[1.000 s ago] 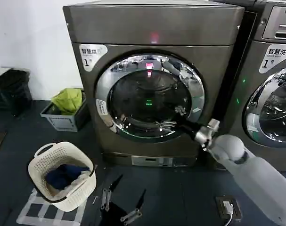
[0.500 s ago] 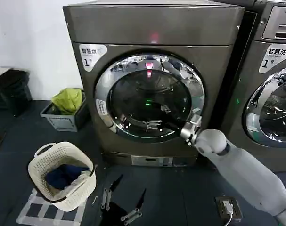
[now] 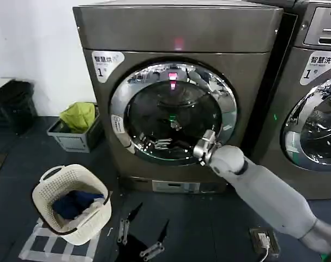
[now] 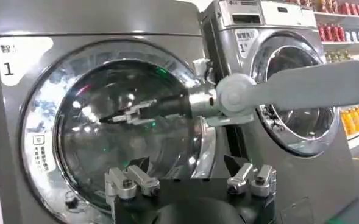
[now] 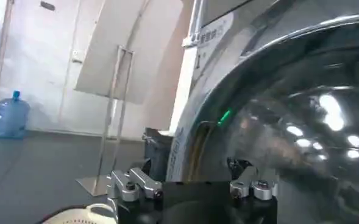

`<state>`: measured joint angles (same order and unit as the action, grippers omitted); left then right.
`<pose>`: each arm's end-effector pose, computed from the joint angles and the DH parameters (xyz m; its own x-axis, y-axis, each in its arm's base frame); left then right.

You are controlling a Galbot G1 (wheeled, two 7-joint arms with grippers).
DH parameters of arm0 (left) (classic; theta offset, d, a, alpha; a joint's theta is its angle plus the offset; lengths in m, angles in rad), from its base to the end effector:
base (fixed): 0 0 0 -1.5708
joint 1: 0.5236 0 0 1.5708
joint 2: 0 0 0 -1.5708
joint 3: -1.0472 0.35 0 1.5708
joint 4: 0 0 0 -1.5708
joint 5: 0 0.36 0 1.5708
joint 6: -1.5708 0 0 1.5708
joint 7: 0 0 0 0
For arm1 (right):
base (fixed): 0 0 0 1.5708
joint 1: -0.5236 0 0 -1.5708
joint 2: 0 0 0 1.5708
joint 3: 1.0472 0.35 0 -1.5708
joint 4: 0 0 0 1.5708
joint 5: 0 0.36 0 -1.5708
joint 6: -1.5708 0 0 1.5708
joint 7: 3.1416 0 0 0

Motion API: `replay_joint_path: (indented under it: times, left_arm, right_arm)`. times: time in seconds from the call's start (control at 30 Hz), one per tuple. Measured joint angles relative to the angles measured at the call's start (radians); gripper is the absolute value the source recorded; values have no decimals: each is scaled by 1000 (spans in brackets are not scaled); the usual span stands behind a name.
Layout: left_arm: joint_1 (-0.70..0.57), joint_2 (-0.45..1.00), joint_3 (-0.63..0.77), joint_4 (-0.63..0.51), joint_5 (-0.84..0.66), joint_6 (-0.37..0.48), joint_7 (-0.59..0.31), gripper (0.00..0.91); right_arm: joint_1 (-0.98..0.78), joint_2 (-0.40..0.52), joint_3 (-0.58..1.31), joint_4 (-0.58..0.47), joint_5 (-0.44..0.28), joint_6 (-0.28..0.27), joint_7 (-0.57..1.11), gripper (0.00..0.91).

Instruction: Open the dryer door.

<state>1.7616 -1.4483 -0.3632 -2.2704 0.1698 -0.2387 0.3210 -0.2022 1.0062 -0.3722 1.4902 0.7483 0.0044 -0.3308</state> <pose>0.1250 -0.0292 -0.2708 -0.8377 0.5248 -0.1510 0.4905 0.8447 0.2142 0.5004 0.0339 -0.1443 -0.5426 -0.8366 -0.0757 -0.8051 0.5437 -0.2373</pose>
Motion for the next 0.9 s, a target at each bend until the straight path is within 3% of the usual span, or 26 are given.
replay_joint_path:
  times: [0.9]
  left_arm:
    - [-6,-1,1,0,-1,-1,1,907]
  right_arm:
    - [72,176,-62,-176,-63,-13,27,907]
